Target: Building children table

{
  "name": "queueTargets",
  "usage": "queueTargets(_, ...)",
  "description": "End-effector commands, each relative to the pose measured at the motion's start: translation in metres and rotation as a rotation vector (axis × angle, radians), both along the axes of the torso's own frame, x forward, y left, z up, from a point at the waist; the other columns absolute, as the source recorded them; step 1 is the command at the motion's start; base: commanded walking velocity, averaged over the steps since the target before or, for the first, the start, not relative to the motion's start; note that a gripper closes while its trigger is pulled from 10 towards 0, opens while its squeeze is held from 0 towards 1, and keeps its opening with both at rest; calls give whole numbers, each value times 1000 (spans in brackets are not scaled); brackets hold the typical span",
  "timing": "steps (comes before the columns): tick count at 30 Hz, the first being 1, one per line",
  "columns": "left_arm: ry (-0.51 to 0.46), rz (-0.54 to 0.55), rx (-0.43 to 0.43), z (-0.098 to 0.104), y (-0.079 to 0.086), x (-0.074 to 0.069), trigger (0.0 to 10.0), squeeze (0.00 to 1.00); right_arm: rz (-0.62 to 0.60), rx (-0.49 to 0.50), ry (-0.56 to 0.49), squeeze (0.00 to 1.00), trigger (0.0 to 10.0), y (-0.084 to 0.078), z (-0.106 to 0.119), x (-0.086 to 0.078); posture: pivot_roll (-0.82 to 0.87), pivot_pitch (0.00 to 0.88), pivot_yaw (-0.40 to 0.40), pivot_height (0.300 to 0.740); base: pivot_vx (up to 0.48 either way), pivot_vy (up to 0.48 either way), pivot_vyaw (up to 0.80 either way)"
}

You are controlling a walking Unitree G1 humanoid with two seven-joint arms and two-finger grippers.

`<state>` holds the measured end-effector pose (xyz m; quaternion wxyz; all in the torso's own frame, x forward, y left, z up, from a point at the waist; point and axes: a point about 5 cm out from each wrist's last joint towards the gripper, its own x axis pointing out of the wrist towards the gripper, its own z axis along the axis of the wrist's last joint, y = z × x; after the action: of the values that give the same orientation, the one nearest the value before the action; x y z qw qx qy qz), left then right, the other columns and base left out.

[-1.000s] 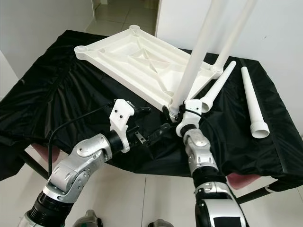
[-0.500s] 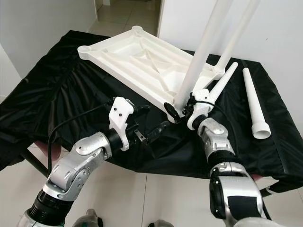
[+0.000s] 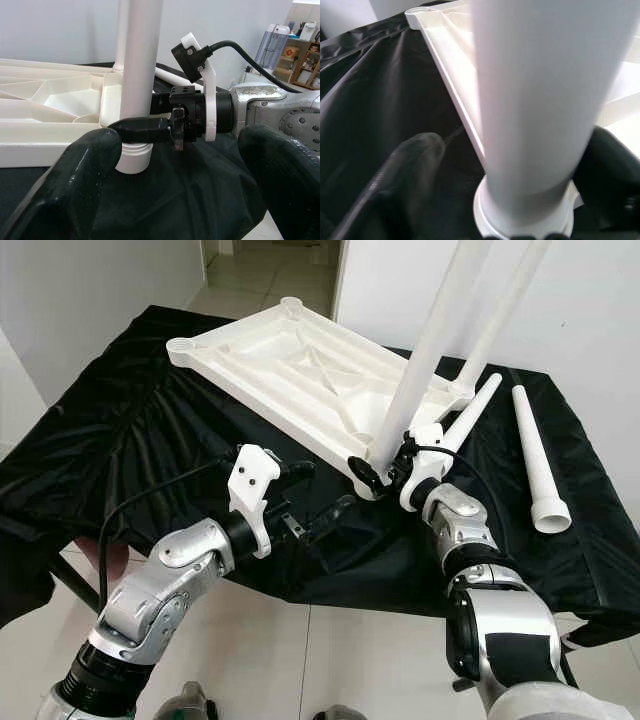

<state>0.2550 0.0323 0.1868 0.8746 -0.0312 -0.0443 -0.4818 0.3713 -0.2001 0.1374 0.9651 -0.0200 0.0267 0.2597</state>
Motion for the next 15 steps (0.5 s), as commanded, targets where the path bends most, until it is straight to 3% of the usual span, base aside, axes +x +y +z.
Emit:
queueTargets(1, -7, 15, 12, 1, 1, 1, 10000, 0, -9, -9, 23, 0, 824, -1, -4, -1, 135, 2, -77, 740, 0, 0, 0)
queueTargets(2, -7, 15, 12, 1, 1, 1, 10000, 0, -9, -9, 23, 0, 824, -1, -4, -1, 135, 2, -77, 740, 0, 0, 0)
queueTargets(3, -7, 16, 11, 1, 1, 0, 10000, 0, -8, -12, 29, 0, 0, 0, -6, -1, 133, 2, -76, 740, 0, 0, 0)
queueTargets(15, -4, 6, 6, 1, -2, 0, 10000, 0, 30, 11, 13, 0, 0, -3, -6, -4, 118, 8, -78, 740, 0, 0, 0)
